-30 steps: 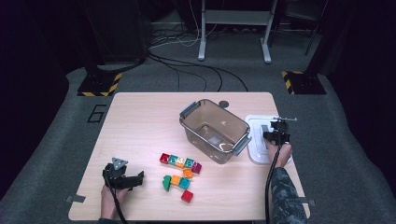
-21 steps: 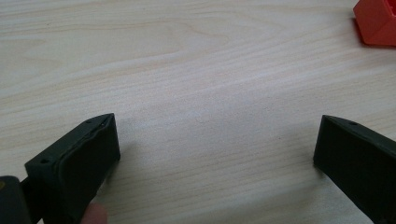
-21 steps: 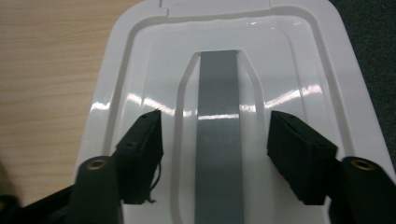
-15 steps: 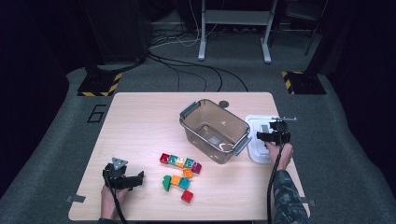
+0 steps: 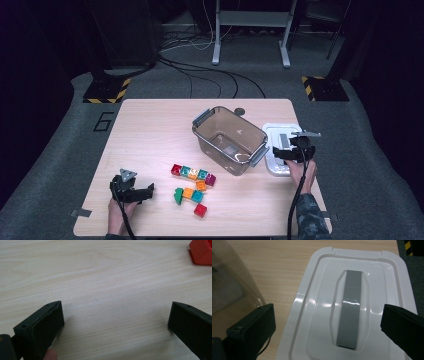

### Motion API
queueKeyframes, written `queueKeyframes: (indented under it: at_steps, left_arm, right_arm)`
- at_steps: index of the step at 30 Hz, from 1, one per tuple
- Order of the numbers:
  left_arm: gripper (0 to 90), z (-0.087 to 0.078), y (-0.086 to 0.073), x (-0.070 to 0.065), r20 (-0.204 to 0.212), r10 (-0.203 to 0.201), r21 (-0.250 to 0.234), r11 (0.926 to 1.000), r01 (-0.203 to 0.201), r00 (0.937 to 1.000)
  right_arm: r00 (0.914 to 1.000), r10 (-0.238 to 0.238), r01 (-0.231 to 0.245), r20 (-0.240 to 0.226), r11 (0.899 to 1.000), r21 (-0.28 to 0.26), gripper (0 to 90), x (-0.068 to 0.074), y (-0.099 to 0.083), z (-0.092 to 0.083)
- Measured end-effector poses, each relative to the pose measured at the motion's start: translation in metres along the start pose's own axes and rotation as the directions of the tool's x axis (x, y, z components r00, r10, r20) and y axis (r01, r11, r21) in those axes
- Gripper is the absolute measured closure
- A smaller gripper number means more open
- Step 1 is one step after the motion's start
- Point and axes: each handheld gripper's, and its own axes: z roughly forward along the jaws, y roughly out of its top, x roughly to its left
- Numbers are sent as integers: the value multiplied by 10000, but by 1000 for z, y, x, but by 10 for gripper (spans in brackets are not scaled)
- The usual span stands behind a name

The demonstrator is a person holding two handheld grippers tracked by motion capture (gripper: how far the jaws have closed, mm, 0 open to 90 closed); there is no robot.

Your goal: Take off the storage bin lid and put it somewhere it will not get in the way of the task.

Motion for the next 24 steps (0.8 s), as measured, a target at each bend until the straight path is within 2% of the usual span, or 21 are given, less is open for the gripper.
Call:
queueKeyframes:
  at_steps: [5, 11, 24]
  left_arm:
    - [0, 0, 0, 0, 1, 3, 2, 10000, -3, 10000]
    - [0, 0, 0, 0, 0, 2, 0, 10000, -2, 10000]
    - [0, 0, 0, 0, 6, -1, 11, 10000, 1, 10000]
  right_arm:
    - [9991, -346, 342, -232, 9993, -166, 0, 7, -12, -14]
    - [9979, -478, 462, -428, 9982, -391, 0, 16, -33, -29]
    - [9919, -943, 918, -847, 9953, -324, 0, 49, -88, -47]
